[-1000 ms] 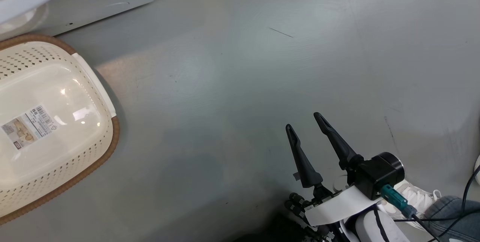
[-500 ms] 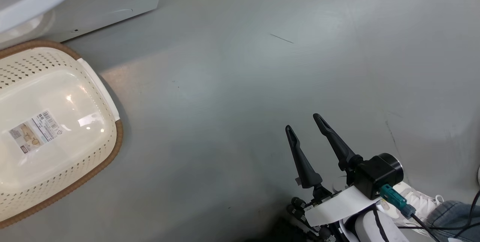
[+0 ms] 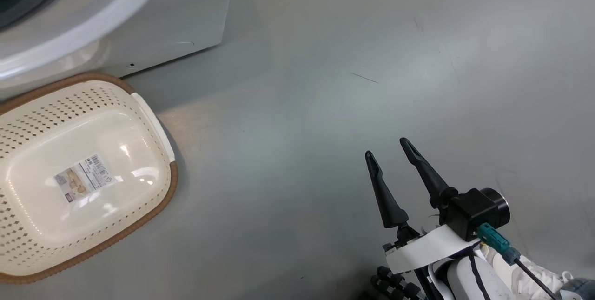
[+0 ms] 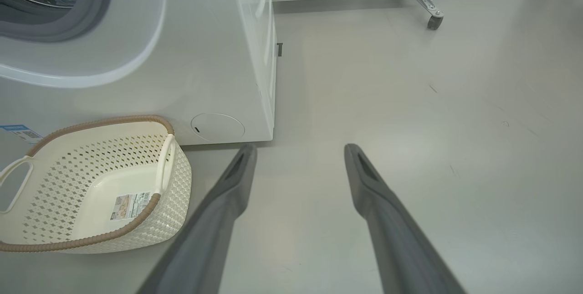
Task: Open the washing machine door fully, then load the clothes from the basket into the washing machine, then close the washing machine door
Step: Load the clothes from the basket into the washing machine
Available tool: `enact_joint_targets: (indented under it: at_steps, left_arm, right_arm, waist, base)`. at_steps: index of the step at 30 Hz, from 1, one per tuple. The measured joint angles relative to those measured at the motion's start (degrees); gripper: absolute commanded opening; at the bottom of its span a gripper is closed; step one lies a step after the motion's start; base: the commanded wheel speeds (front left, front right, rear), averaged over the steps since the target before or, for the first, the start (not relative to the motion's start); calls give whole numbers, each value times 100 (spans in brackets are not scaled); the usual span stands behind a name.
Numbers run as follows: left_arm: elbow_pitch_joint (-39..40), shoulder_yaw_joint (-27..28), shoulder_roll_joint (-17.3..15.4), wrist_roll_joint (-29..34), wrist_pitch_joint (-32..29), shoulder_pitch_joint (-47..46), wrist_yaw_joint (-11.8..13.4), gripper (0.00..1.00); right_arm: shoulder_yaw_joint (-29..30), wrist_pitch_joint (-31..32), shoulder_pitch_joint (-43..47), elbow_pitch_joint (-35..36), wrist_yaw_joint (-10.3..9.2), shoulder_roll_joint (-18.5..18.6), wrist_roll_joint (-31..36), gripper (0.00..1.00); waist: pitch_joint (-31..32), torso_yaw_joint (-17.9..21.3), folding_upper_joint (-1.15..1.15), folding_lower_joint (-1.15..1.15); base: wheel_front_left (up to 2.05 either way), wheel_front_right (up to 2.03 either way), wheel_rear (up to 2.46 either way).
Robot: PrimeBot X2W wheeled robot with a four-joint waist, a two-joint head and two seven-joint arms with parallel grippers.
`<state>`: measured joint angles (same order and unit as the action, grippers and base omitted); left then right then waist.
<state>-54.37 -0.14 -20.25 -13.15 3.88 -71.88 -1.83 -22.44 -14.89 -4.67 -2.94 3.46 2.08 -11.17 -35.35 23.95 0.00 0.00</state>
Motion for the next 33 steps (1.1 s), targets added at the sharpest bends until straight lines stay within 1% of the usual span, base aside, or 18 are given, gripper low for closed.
enact_joint_targets:
  at_steps: [1,6,8,12,18,23,28,30,33]
  left_arm:
    - [-46,8,58,-44,51,66,42,100]
    - [-164,18,377,-116,302,375,92,100]
    - [-222,22,495,-126,405,504,105,100]
    - [-281,10,724,-210,637,824,144,100]
    - [-319,5,1143,-315,887,1337,134,100]
    - [-311,-101,1574,-361,998,1905,-13,100]
    - [-269,-224,1919,-402,1039,2691,-213,100]
    - [-237,-361,1951,-404,1039,3190,-303,100]
    - [-182,-413,1945,-413,1040,3625,-366,100]
  right_arm:
    - [15,0,-5,-29,0,-1,20,100]
    - [85,0,-68,-104,5,3,30,100]
    - [125,0,-82,-119,54,4,33,100]
    - [210,-1,-87,-186,62,14,80,100]
    - [437,0,-102,-265,104,21,167,100]
    - [670,0,-97,-297,105,40,190,100]
    - [854,0,-37,-331,119,167,232,100]
    - [933,0,83,-359,121,199,278,100]
    - [945,0,226,-421,164,224,290,100]
  waist:
    - [55,-29,0,0]
    - [338,-185,0,0]
    - [462,-254,0,0]
    - [724,-396,0,0]
    - [1131,-630,0,0]
    - [1460,-872,0,-1]
    - [1785,-1139,0,-1]
    - [1989,-1294,0,-1]
    - [2197,-1443,0,-1]
  base:
    - [0,0,0]
    - [0,0,0]
    - [0,0,0]
    - [0,0,0]
    - [0,0,0]
    - [0,0,0]
    - [0,0,0]
    - [0,0,0]
    - [0,0,0]
